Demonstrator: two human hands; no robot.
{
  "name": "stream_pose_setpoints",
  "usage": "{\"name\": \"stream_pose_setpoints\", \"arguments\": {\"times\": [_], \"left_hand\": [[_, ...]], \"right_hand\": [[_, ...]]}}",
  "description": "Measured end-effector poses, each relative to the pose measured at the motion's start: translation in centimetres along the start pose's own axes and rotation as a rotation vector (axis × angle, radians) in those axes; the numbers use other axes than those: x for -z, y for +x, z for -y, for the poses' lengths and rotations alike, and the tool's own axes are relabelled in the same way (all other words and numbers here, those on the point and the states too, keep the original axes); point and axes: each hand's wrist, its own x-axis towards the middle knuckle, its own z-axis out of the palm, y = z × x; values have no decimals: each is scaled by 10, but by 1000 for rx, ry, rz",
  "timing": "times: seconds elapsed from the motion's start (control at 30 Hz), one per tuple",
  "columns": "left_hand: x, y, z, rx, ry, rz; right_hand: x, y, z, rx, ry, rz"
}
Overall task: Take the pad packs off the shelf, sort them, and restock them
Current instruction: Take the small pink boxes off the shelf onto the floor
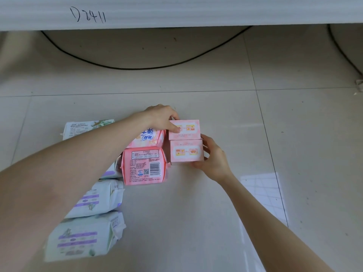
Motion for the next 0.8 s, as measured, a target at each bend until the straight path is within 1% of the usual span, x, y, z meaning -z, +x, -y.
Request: {"name": "stream_pose_setpoints", "arguments": {"times": [0.3,0.47,0.57,0.73,0.8], "left_hand": [[1,-3,2,27,21,27],[-2,-6,-1,39,138,-15],[-5,-16,-2,37,188,-80],[-10,-55,-4,-14,260,-284],[-11,-76,-7,-23,291,-336]], "right_hand": [[-4,2,-3,-3,-14,-3],[-5,1,-5,-22,-77,-19],[-2,-4,-2,-42,-190,-17],[10,-28,17,17,-483,-1],[14,-42,31,13,-608,6]]}}
